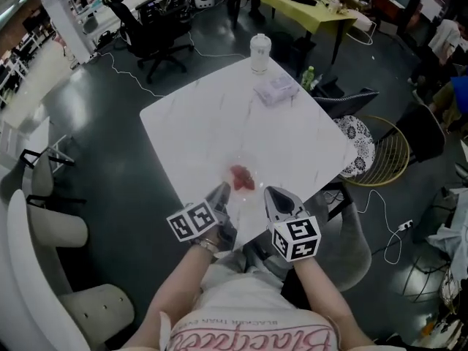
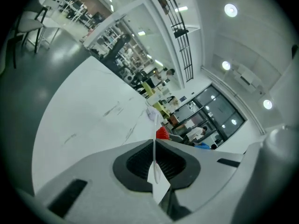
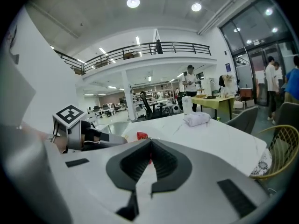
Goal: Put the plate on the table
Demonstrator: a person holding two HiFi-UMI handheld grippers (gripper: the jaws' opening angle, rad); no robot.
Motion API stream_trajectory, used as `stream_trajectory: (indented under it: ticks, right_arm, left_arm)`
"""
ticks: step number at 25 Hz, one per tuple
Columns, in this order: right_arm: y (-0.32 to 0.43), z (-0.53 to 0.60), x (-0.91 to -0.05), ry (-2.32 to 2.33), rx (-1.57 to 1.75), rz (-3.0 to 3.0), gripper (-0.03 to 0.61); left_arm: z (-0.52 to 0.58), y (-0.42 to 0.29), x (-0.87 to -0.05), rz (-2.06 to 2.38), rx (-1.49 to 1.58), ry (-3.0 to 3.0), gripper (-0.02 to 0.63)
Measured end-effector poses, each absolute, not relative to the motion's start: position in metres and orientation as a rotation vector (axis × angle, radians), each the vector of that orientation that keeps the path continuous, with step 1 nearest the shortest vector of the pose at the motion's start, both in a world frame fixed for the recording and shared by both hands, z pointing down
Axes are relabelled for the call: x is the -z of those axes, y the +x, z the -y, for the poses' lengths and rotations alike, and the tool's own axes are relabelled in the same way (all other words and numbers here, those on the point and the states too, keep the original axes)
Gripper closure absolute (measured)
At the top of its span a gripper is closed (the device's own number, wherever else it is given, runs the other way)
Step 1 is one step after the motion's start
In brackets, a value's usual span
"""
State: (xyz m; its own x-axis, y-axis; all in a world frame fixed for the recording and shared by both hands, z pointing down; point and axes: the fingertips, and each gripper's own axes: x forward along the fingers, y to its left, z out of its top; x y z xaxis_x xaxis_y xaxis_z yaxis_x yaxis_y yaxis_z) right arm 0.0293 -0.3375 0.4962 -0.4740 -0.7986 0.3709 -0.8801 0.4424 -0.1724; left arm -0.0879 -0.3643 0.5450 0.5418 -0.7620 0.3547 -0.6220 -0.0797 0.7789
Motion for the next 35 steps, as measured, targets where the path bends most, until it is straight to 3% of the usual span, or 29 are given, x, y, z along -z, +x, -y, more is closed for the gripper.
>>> stream_trajectory:
  ticks: [22, 35]
  right_arm:
    - [0.037, 0.416, -0.577, 1.558, -0.711, 2.271, 0.575]
    - [0.037, 0.425, -0.59, 1.568, -0.76, 2.234, 0.575]
  left_arm:
    - [0.478, -0.081, -0.637, 1.128, 0.037, 1.694, 0.598]
    - [0.504, -0.091, -0.662, 1.301, -0.419, 1.795, 0.561]
